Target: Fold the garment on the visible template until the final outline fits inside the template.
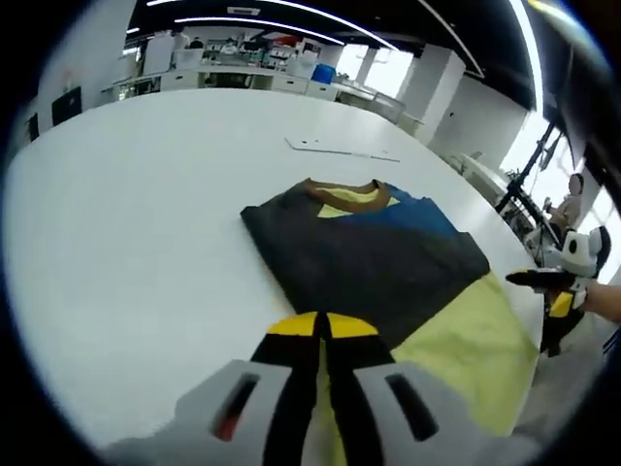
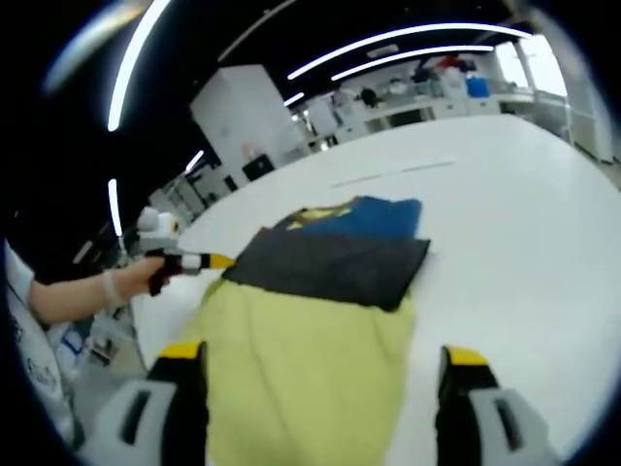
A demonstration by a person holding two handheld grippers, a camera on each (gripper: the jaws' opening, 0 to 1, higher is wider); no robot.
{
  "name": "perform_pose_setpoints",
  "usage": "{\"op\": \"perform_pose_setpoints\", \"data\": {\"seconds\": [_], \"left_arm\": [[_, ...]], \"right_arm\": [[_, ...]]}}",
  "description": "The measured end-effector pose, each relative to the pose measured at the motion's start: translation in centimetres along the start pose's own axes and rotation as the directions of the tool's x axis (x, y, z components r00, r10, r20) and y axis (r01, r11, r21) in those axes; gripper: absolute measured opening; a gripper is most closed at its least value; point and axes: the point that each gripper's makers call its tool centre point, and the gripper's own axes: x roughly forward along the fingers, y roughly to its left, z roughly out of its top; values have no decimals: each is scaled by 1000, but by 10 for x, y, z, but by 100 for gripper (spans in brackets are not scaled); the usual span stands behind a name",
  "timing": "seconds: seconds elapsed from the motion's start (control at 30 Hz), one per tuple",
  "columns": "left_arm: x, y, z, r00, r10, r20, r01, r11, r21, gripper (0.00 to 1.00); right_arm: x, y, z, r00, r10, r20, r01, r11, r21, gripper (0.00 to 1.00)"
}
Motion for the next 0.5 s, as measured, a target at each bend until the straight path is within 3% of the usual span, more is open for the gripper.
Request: {"op": "perform_pose_setpoints", "data": {"seconds": [0.27,0.33,0.5], "left_arm": [[-10,-2,10,999,-18,47,20,998,-52,0],[-13,4,14,997,-16,69,21,997,-81,0],[-14,21,6,997,-1,82,16,983,-182,0]], "right_arm": [[1,3,-1,1000,7,-7,-7,1000,-1,99],[1,3,-1,1000,8,-5,-8,1000,0,99],[1,5,-1,1000,7,-4,-7,1000,0,99]]}}
